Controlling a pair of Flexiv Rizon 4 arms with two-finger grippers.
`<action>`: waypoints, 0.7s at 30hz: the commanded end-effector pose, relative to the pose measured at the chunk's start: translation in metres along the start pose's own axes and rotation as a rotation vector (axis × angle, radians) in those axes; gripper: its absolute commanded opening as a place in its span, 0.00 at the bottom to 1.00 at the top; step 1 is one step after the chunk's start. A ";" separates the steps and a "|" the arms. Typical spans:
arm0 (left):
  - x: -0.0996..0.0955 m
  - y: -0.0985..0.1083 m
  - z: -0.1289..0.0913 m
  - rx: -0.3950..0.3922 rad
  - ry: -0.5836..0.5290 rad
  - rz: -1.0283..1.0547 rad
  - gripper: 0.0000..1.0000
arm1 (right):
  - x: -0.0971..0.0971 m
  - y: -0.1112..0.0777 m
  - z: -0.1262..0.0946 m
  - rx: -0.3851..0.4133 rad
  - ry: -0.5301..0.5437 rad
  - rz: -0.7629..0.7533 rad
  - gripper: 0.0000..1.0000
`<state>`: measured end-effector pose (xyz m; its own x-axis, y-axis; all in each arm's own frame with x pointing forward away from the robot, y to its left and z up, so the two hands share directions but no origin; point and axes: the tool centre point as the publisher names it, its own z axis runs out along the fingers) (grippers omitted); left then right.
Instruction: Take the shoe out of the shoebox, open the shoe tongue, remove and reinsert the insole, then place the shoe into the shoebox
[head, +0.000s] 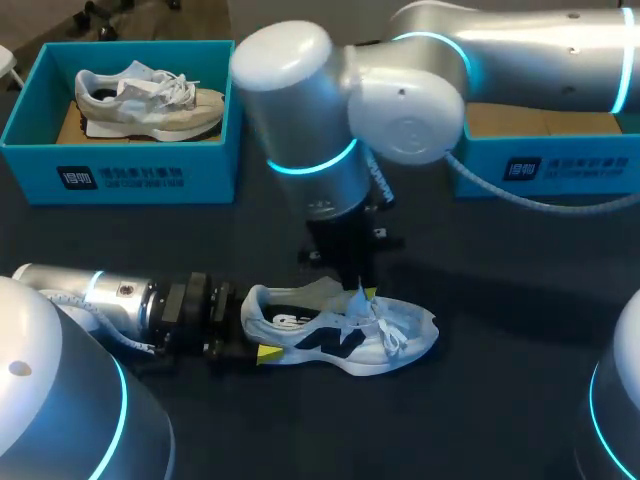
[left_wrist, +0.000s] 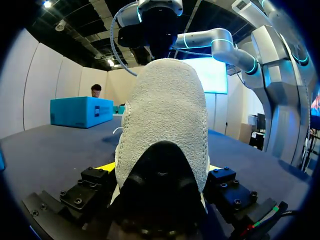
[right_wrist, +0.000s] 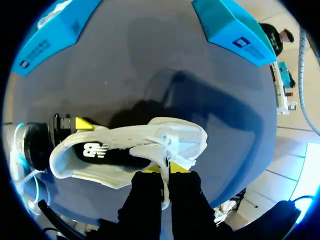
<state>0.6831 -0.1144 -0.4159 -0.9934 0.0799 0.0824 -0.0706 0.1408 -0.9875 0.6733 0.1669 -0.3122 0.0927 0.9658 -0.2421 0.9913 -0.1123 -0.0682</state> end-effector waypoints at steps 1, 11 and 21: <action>0.000 0.000 0.001 0.001 -0.002 0.001 0.00 | -0.019 0.000 0.005 0.006 0.205 0.321 0.00; 0.000 0.000 0.001 0.001 -0.002 0.001 0.00 | -0.043 -0.001 0.018 -0.026 0.439 0.125 0.00; 0.000 0.000 0.001 0.001 -0.002 0.001 0.00 | -0.050 0.002 0.030 -0.029 0.592 -0.048 0.00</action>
<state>0.6832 -0.1148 -0.4157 -0.9934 0.0800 0.0823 -0.0705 0.1406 -0.9876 0.6680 0.1205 -0.3243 0.0888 0.9960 0.0052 0.9952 -0.0885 -0.0409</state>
